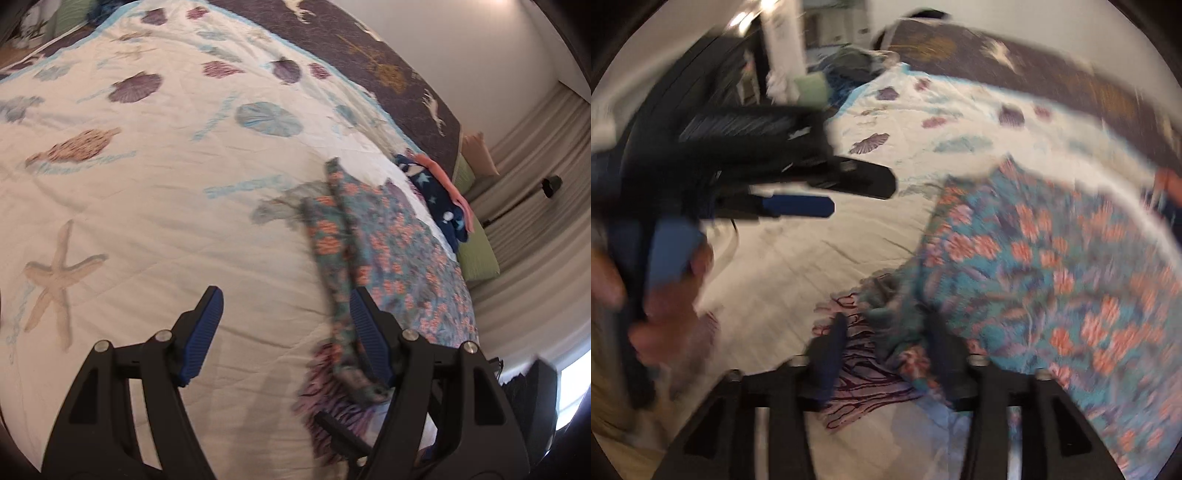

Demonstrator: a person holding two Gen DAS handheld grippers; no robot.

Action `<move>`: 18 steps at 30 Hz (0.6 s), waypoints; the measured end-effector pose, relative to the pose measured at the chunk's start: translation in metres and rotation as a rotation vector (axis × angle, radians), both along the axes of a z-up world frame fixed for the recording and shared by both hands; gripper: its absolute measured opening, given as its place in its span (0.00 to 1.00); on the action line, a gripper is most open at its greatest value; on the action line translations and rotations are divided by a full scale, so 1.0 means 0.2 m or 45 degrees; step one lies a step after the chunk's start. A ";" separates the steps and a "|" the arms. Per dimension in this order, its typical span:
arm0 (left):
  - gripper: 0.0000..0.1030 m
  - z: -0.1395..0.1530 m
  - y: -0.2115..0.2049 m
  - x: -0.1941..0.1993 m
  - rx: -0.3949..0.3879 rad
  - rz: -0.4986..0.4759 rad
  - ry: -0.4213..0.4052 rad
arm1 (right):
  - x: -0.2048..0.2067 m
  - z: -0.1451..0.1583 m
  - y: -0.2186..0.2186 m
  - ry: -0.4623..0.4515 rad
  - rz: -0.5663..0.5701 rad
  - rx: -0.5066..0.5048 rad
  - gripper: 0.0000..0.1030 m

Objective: Fold small clothes

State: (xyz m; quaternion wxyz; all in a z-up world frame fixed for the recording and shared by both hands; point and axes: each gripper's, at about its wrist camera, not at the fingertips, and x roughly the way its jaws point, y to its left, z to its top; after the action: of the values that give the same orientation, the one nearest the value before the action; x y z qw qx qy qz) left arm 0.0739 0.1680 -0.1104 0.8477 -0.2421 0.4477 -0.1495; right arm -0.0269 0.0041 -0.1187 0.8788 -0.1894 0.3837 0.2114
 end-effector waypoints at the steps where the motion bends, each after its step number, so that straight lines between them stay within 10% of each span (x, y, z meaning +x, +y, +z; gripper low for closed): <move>1: 0.69 -0.01 0.02 0.00 0.002 0.016 0.010 | -0.03 -0.02 0.05 -0.068 0.014 -0.088 0.56; 7: 0.69 -0.04 0.13 0.02 -0.044 0.084 0.054 | 0.01 -0.03 0.09 -0.179 -0.068 -0.155 0.51; 9: 0.70 -0.03 0.11 0.05 -0.092 0.045 0.055 | 0.06 -0.01 0.04 -0.151 -0.108 -0.104 0.11; 18: 0.80 -0.12 -0.21 0.40 -0.312 -0.217 0.161 | 0.05 0.11 -0.10 -0.140 -0.119 0.094 0.09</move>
State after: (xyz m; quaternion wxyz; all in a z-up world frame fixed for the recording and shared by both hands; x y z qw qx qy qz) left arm 0.1530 0.1253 -0.1342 0.7663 -0.3138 0.4973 -0.2588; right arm -0.0175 -0.0157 -0.0959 0.9137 -0.1503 0.3353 0.1734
